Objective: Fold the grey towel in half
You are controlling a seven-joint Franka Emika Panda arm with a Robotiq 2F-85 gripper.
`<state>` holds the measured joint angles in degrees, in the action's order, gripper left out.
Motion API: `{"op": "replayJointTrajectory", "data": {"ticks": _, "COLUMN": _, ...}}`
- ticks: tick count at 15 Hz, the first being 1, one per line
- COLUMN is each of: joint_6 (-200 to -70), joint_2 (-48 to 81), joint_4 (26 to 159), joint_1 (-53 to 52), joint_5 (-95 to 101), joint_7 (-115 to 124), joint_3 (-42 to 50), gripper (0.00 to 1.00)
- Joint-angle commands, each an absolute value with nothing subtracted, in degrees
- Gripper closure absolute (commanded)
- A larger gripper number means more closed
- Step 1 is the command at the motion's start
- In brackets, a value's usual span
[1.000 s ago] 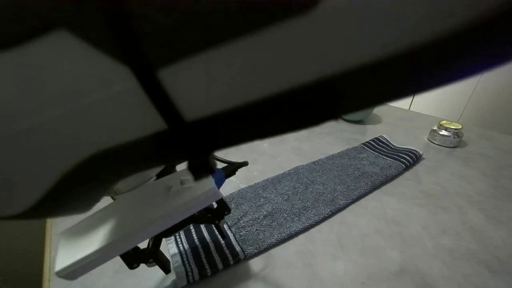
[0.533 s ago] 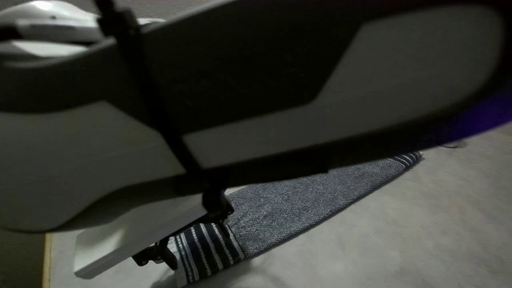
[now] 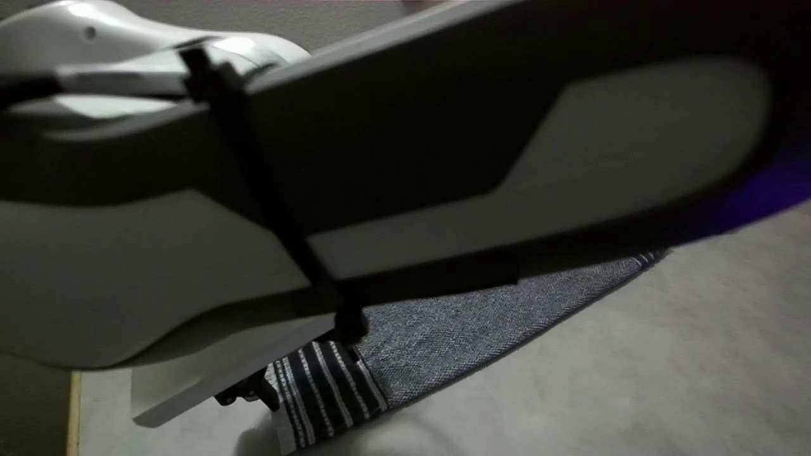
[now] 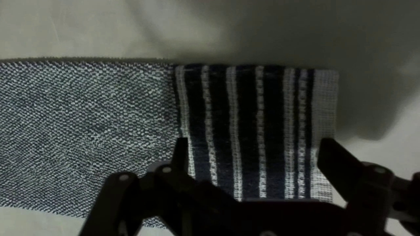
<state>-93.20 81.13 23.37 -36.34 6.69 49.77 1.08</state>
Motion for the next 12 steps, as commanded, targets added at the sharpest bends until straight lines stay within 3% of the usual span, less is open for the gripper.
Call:
{"op": "replayJointTrajectory", "data": {"ticks": 1, "joint_6": -94.31, "joint_2": 80.19, "joint_4": 25.92, "joint_1": -35.98, "joint_5": 6.76, "joint_7": 47.54, "joint_3": 1.0, "gripper": 0.0}}
{"op": "replayJointTrajectory", "data": {"ticks": 4, "joint_6": -94.34, "joint_2": 80.43, "joint_4": 26.06, "joint_1": -35.98, "joint_5": 6.8, "joint_7": 46.45, "joint_3": 1.01, "gripper": 0.0}}
{"op": "replayJointTrajectory", "data": {"ticks": 5, "joint_6": -91.01, "joint_2": 84.55, "joint_4": 18.36, "joint_1": -35.99, "joint_5": 6.36, "joint_7": 45.22, "joint_3": 1.16, "gripper": 0.0}}
{"op": "replayJointTrajectory", "data": {"ticks": 6, "joint_6": -94.34, "joint_2": 80.25, "joint_4": 25.86, "joint_1": -36.17, "joint_5": 6.78, "joint_7": 45.02, "joint_3": 0.87, "gripper": 0.0}}
{"op": "replayJointTrajectory", "data": {"ticks": 12, "joint_6": -97.61, "joint_2": 79.24, "joint_4": 25.54, "joint_1": -37.0, "joint_5": 6.68, "joint_7": 39.14, "joint_3": 0.64, "gripper": 0.0}}
